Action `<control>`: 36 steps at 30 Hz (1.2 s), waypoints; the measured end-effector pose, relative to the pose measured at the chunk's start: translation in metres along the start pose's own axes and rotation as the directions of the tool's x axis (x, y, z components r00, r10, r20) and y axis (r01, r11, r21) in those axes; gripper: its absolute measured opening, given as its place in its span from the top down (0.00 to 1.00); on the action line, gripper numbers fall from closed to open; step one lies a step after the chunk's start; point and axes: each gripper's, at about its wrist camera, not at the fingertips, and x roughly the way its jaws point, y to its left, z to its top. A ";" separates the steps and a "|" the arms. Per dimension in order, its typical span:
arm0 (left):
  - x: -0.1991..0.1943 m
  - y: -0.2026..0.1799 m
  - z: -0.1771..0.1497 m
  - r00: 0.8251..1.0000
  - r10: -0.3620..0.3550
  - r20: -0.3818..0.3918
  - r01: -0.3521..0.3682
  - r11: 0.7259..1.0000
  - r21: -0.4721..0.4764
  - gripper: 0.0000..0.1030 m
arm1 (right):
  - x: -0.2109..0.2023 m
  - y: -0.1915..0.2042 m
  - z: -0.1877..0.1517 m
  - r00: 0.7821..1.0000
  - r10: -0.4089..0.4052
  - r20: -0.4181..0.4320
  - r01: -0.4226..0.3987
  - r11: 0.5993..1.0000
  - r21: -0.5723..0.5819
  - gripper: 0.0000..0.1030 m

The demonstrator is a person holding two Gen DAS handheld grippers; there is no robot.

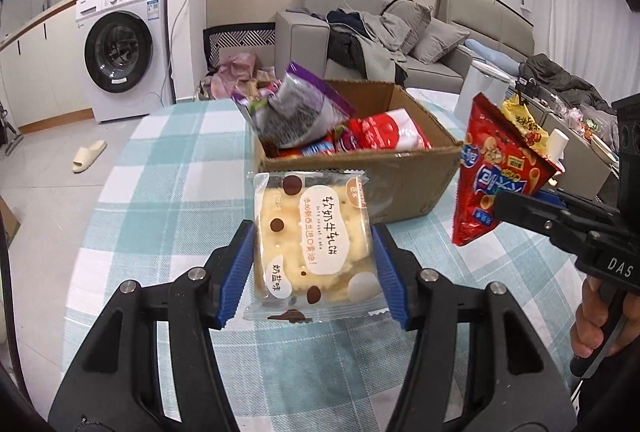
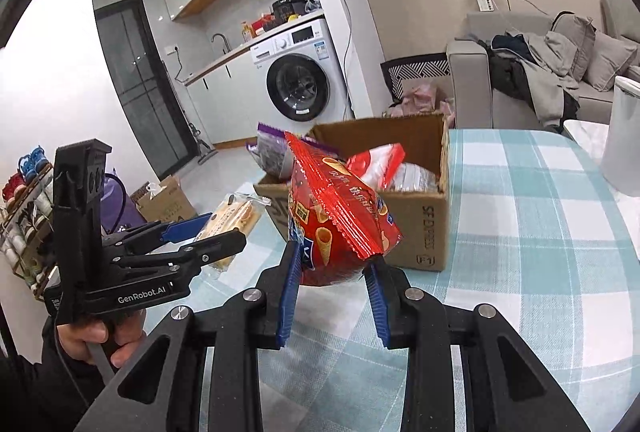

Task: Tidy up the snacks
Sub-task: 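Lift the bun pack and red chip bag over the box with both grippers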

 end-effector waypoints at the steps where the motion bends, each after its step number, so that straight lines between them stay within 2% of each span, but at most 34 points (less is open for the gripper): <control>1: -0.002 0.001 0.002 1.000 0.004 0.005 -0.004 1.000 0.001 0.46 | -0.001 0.000 0.002 1.000 0.000 0.006 0.000 1.000 0.000 0.70; 10: -0.013 0.010 0.026 0.999 0.032 0.039 -0.032 0.999 0.006 0.46 | -0.010 0.007 0.017 0.999 -0.001 0.043 0.001 1.000 -0.005 0.70; 17: -0.012 0.016 0.036 0.998 0.045 0.037 -0.046 0.999 0.004 0.46 | -0.007 0.005 0.026 0.999 -0.005 0.054 0.005 1.000 0.001 0.70; 24: 0.004 0.023 0.045 0.998 0.056 0.025 -0.056 0.998 0.007 0.46 | 0.000 0.000 0.034 0.998 -0.013 0.067 0.012 1.000 0.015 0.70; 36: 0.038 0.024 0.073 0.999 0.034 0.034 -0.035 0.999 0.006 0.46 | 0.011 -0.007 0.055 0.995 -0.046 0.088 0.044 0.999 0.024 0.70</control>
